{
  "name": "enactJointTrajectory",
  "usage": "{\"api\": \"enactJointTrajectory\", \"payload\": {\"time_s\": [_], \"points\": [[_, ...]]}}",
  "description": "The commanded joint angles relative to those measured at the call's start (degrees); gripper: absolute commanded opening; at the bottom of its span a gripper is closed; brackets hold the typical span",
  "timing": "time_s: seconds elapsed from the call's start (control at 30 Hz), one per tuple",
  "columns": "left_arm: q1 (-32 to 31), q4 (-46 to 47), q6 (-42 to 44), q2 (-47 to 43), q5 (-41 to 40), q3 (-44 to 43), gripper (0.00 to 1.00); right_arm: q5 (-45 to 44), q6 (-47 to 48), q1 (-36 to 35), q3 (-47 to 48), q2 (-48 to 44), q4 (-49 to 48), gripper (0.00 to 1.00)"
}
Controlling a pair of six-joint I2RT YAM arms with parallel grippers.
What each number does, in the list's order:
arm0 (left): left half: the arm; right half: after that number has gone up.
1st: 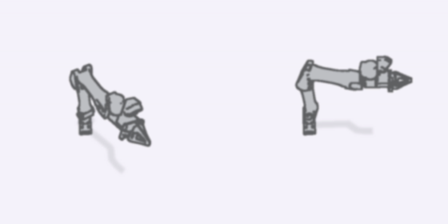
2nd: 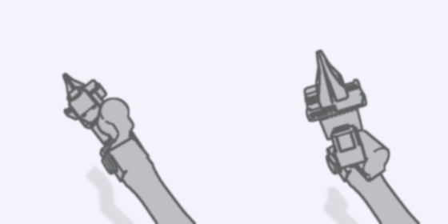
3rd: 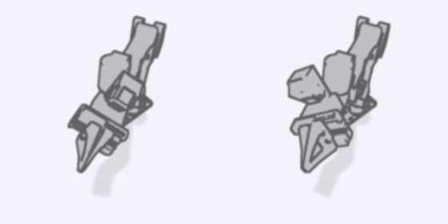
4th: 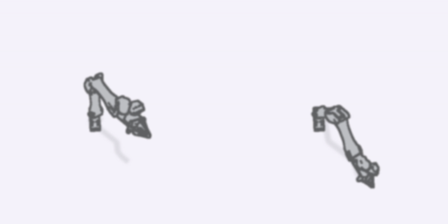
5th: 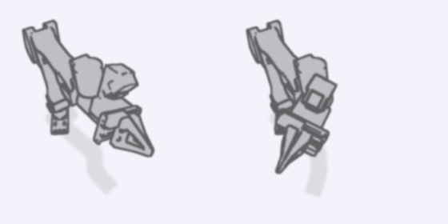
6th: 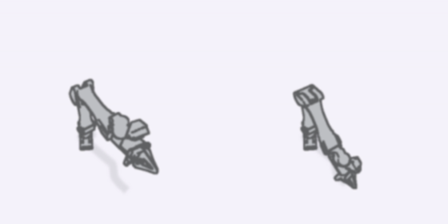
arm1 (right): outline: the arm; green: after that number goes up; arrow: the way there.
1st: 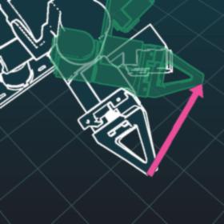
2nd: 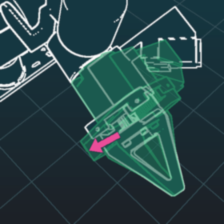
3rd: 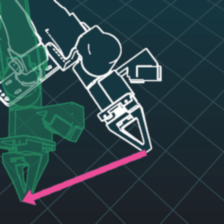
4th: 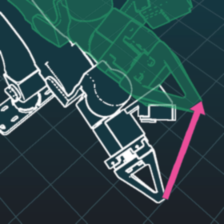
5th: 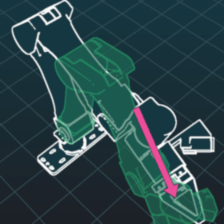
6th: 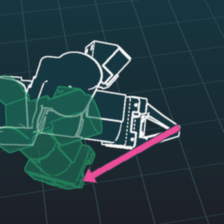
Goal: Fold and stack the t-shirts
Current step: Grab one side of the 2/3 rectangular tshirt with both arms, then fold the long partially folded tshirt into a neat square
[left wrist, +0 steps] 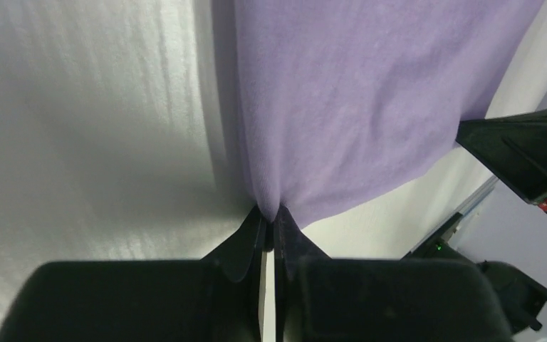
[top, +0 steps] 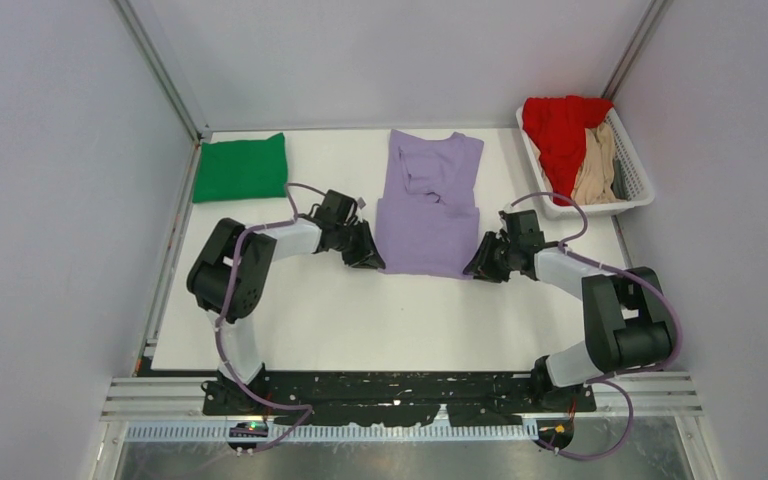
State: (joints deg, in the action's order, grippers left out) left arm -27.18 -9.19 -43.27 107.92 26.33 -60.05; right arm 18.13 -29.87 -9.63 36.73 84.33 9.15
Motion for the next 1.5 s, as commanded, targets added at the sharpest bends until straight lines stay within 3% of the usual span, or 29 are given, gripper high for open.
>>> {"api": "enactJointTrajectory", "payload": {"time_s": [0.0, 0.17, 0.37, 0.5, 0.63, 0.77, 0.83, 0.93, 1.1, 1.47], "points": [[-1.1, -1.2, 0.6, 2.7, -3.3, -1.7, 0.00, -0.8, 0.6, -1.1, 0.6, 2.3, 1.7, 0.25], [-1.2, -3.4, 2.6, 0.0, -5.1, -0.1, 0.00, 0.4, 1.5, -1.4, 0.6, 2.4, 2.7, 0.06], [-1.5, -4.2, 3.8, -12.8, -2.6, 14.0, 0.00, 6.1, 7.1, -3.8, -3.1, -3.8, 12.8, 0.05], [-3.6, -6.7, 2.7, -27.8, -2.0, 23.5, 0.00, 8.5, 8.2, -8.0, -6.4, -14.8, 23.5, 0.05], [-7.2, -18.3, 4.1, -40.1, -3.1, 24.4, 0.00, 14.5, 7.4, -11.9, -5.7, -25.1, 29.1, 0.05], [-7.4, -20.1, 4.1, -47.5, 1.4, 23.1, 0.00, 19.6, 7.1, -12.2, -1.1, -29.5, 28.9, 0.05], [-7.4, -20.0, 5.1, -49.1, 0.0, 20.4, 0.00, 20.2, 7.7, -11.3, 1.9, -29.0, 27.9, 0.05], [-6.6, -15.8, 6.1, -48.7, -4.7, 16.8, 0.00, 22.0, 7.8, -8.4, 5.2, -26.1, 24.4, 0.05], [-0.7, -6.6, 5.4, -43.0, -2.6, 10.8, 0.00, 23.5, 9.0, -2.7, 11.7, -19.6, 19.9, 0.05], [7.2, -4.2, 5.7, -21.2, 4.2, -9.6, 0.00, 23.9, 7.3, 4.6, 23.2, -6.4, 11.6, 0.05]]}}
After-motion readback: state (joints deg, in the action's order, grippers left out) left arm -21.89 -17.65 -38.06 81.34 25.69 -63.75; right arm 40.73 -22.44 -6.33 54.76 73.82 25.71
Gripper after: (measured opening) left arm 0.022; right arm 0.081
